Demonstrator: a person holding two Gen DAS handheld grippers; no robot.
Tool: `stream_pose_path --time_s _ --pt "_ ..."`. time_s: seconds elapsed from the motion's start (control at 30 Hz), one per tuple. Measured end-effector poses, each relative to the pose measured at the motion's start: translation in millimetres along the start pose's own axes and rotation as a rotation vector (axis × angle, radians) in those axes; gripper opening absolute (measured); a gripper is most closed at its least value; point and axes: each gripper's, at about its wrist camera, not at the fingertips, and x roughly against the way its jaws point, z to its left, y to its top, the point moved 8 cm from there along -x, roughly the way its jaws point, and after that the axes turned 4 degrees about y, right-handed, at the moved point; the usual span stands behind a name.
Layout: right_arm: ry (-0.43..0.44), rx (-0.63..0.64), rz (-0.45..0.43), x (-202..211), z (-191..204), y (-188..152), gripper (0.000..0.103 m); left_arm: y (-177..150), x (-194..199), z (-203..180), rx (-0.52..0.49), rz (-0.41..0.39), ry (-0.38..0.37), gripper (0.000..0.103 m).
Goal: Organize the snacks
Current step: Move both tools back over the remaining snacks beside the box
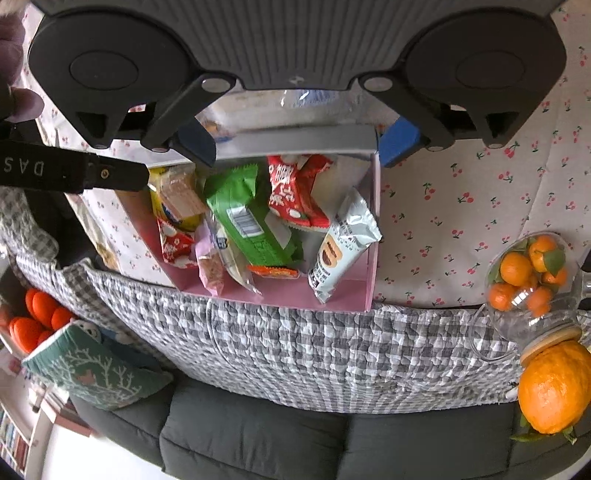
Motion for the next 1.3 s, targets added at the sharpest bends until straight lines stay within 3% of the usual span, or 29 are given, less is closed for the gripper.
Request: stream_pose_path --time_s 0.4,0.8,0.87,1.03,1.1,1.3 --pt "-0.101 0.059 0.129 -1 -9 -29 0.083 -18 5 16 -0.055 0.053 0.051 0.099" --pt "-0.107 0.044 0.233 -11 -8 -49 0.083 -30 -2 28 -0.073 0.129 0.092 0.098" --pt "-0.104 0.04 0.244 -16 -4 -49 0.083 -30 -3 28 -0.077 0.128 0.085 0.095" --pt "-0.119 0.045 0.264 -29 7 -53 0.083 -29 -6 23 -0.094 0.107 0.001 0.053" --pt "-0.141 0.055 0.263 -33 9 -54 0.083 -28 -8 21 -0.094 0.096 -0.039 0.046" --pt "-0.157 0.063 0.262 -37 8 -55 0.081 -25 -13 13 -0.129 0.08 -0.081 0.044"
